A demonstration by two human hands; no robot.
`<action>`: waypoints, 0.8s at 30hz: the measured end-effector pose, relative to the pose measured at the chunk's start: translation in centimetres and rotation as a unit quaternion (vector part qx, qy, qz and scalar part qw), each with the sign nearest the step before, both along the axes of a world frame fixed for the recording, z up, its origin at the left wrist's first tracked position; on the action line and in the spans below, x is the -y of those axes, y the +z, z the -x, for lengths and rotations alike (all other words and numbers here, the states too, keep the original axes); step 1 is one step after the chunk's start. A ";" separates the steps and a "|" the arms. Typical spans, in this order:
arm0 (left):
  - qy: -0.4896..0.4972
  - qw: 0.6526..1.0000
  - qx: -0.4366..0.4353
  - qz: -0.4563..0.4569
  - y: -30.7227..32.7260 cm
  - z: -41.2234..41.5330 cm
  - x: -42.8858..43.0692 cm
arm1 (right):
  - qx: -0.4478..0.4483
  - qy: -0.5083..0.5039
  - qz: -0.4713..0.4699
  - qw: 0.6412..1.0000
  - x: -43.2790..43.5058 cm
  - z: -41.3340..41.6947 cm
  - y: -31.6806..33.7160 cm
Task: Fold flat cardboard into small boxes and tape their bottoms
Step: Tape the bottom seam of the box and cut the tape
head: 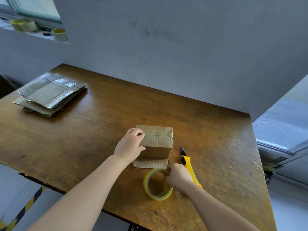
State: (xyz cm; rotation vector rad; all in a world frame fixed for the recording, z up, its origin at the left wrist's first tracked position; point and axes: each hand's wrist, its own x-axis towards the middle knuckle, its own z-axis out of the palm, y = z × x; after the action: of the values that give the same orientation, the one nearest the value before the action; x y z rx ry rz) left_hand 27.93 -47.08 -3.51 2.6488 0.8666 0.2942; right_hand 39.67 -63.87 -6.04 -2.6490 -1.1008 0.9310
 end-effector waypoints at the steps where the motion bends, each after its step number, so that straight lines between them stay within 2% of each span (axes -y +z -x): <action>1: -0.001 1.000 0.002 0.004 0.0 0.0 -0.1 | -0.008 0.006 -0.054 0.999 -0.1 -0.2 0.3; 6: -0.020 0.999 0.009 0.025 0.1 0.4 -1.1 | -0.040 -0.024 -0.262 0.964 -1.2 -0.9 3.0; 10: -0.024 0.998 0.033 0.044 0.6 0.3 -1.2 | -0.053 -0.027 -0.342 0.938 -2.4 -1.5 4.9; 14: -0.054 0.998 0.035 0.023 0.6 0.6 -1.4 | -0.088 -0.059 -0.368 0.924 -3.6 -2.4 5.9; 17: -0.058 0.996 0.034 0.053 0.8 0.6 -1.9 | -0.136 -0.092 -0.370 0.914 -4.6 -3.0 6.4; 24: -0.023 0.995 0.018 0.091 1.1 -0.4 -2.7 | -0.147 -0.113 -0.333 0.924 -6.0 -3.8 6.3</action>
State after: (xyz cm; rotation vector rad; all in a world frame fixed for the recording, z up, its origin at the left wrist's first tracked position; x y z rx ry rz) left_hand 28.29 -44.41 -2.40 2.4839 0.7804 0.2391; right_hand 43.50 -57.87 0.29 -1.9516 -0.8228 0.7100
